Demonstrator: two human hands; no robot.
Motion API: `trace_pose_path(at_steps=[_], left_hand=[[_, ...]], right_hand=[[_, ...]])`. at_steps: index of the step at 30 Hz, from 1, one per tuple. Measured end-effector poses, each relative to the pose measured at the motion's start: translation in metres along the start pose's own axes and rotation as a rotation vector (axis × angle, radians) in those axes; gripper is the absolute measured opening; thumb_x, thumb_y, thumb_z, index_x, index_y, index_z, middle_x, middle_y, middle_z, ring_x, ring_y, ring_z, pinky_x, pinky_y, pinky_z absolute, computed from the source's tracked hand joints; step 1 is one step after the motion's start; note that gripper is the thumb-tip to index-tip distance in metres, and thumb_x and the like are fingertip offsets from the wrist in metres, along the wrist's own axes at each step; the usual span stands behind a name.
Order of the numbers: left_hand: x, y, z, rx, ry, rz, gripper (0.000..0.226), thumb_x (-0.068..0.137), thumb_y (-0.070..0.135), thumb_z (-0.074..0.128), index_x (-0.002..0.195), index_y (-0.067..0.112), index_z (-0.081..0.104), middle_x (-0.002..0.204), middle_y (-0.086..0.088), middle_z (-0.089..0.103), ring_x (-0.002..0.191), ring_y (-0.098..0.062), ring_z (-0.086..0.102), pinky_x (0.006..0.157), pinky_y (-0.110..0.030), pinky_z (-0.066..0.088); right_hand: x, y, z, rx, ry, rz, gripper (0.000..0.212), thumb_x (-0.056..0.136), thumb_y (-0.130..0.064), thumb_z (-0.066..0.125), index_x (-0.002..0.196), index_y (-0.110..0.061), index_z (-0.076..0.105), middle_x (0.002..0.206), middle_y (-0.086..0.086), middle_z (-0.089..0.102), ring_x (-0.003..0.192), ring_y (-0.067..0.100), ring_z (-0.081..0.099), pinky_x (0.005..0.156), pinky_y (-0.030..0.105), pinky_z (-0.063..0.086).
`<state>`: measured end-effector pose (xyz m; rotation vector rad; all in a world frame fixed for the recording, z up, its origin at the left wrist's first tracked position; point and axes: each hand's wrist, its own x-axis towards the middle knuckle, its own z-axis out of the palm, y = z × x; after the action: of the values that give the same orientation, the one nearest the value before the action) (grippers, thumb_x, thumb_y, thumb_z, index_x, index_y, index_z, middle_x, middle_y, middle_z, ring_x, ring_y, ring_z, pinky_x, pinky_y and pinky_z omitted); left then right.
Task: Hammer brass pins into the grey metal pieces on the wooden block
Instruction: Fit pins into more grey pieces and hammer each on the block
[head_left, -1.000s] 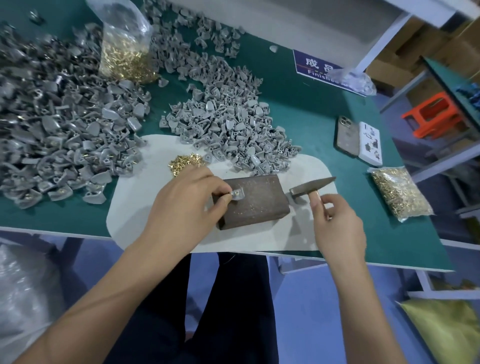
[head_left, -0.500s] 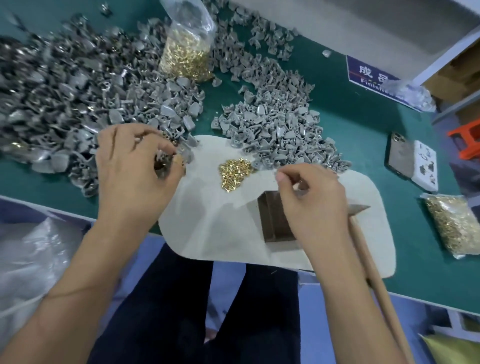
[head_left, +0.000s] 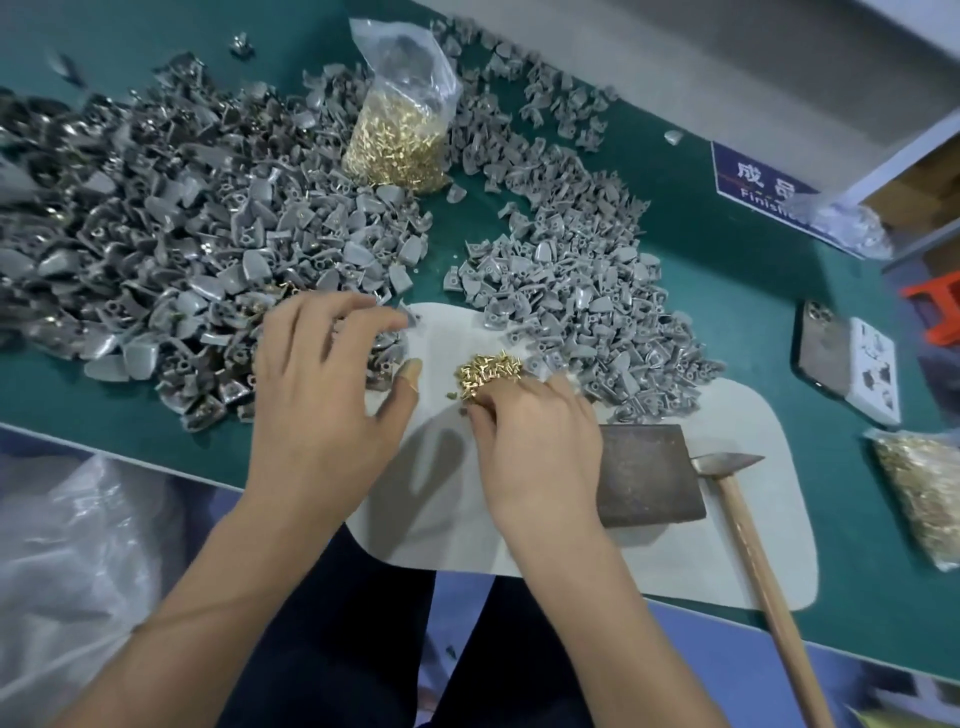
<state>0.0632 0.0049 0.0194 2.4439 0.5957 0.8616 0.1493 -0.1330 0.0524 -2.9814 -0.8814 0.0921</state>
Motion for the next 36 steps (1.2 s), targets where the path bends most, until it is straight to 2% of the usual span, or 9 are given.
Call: trace_pose_path(at_steps=[7, 10, 13, 16, 20, 23, 25, 30, 36], left_hand=[[0.018, 0.020, 0.011, -0.165, -0.113, 0.060, 0.009, 0.093, 0.023, 0.068, 0.101, 0.020, 0.070, 0.100, 0.008, 0.062, 0.100, -0.020, 0.050, 0.090, -0.036, 0.042], [0.029, 0.025, 0.016, -0.182, -0.131, 0.053, 0.006, 0.095, 0.027, 0.066, 0.098, 0.024, 0.070, 0.096, 0.014, 0.061, 0.095, -0.011, 0.045, 0.086, -0.026, 0.036], [0.036, 0.027, 0.022, -0.200, -0.169, 0.040, 0.004, 0.095, 0.029, 0.065, 0.097, 0.029, 0.068, 0.096, 0.015, 0.063, 0.095, -0.010, 0.046, 0.082, -0.026, 0.036], [0.045, 0.028, 0.029, -0.219, -0.237, 0.029, 0.006, 0.093, 0.028, 0.065, 0.096, 0.034, 0.067, 0.093, 0.019, 0.063, 0.090, -0.007, 0.047, 0.077, -0.028, 0.039], [0.064, 0.040, 0.046, -0.167, -0.378, 0.055, 0.008, 0.091, 0.033, 0.068, 0.099, 0.034, 0.069, 0.090, 0.020, 0.064, 0.085, -0.003, 0.046, 0.071, -0.030, 0.039], [0.077, 0.049, 0.055, -0.070, -0.415, 0.110, 0.011, 0.091, 0.034, 0.068, 0.102, 0.034, 0.070, 0.094, 0.017, 0.067, 0.094, -0.009, 0.054, 0.076, -0.034, 0.047], [0.085, 0.052, 0.058, -0.055, -0.437, 0.105, 0.011, 0.091, 0.032, 0.068, 0.102, 0.034, 0.070, 0.094, 0.017, 0.068, 0.096, -0.011, 0.059, 0.079, -0.036, 0.052], [0.086, 0.056, 0.065, 0.042, -0.579, 0.160, 0.012, 0.090, 0.033, 0.069, 0.102, 0.033, 0.070, 0.091, 0.016, 0.065, 0.093, -0.013, 0.061, 0.077, -0.035, 0.053], [0.079, 0.070, 0.076, 0.163, -0.513, 0.203, 0.018, 0.088, 0.034, 0.069, 0.105, 0.030, 0.067, 0.092, 0.009, 0.067, 0.099, -0.023, 0.058, 0.072, -0.032, 0.038]], right_hand=[[0.007, -0.004, -0.007, -0.067, -0.073, 0.007, 0.026, 0.099, -0.015, 0.048, 0.119, -0.017, 0.064, 0.122, 0.004, 0.067, 0.122, 0.028, 0.052, 0.097, 0.038, 0.038], [0.008, 0.001, -0.013, -0.043, -0.096, 0.015, 0.024, 0.097, -0.013, 0.053, 0.118, -0.016, 0.064, 0.119, 0.007, 0.068, 0.116, 0.031, 0.059, 0.093, 0.038, 0.043], [0.010, 0.004, -0.017, 0.005, -0.101, 0.007, 0.024, 0.092, -0.010, 0.058, 0.114, -0.015, 0.062, 0.112, 0.009, 0.070, 0.109, 0.032, 0.063, 0.087, 0.037, 0.044], [0.011, 0.016, -0.019, 0.091, -0.056, -0.022, 0.030, 0.093, -0.011, 0.056, 0.122, -0.017, 0.057, 0.114, 0.009, 0.069, 0.110, 0.033, 0.063, 0.090, 0.040, 0.043], [0.006, 0.041, -0.020, 0.364, 0.037, -0.039, 0.031, 0.099, -0.016, 0.054, 0.128, -0.020, 0.064, 0.115, 0.006, 0.064, 0.104, 0.032, 0.061, 0.089, 0.047, 0.048], [0.010, 0.054, -0.016, 0.452, 0.062, -0.020, 0.022, 0.095, -0.015, 0.059, 0.113, -0.020, 0.072, 0.104, 0.001, 0.070, 0.093, 0.027, 0.062, 0.082, 0.044, 0.051], [0.015, 0.055, -0.013, 0.477, 0.037, -0.013, 0.025, 0.093, -0.015, 0.059, 0.114, -0.019, 0.071, 0.104, 0.001, 0.071, 0.090, 0.027, 0.064, 0.081, 0.044, 0.053], [0.015, 0.063, -0.006, 0.542, 0.071, 0.021, 0.032, 0.099, -0.018, 0.050, 0.129, -0.013, 0.060, 0.122, 0.006, 0.066, 0.112, 0.026, 0.061, 0.096, 0.047, 0.048], [0.017, 0.078, -0.002, 0.514, 0.035, 0.022, 0.035, 0.105, -0.016, 0.041, 0.137, -0.010, 0.053, 0.133, 0.011, 0.059, 0.122, 0.030, 0.056, 0.104, 0.050, 0.044]])
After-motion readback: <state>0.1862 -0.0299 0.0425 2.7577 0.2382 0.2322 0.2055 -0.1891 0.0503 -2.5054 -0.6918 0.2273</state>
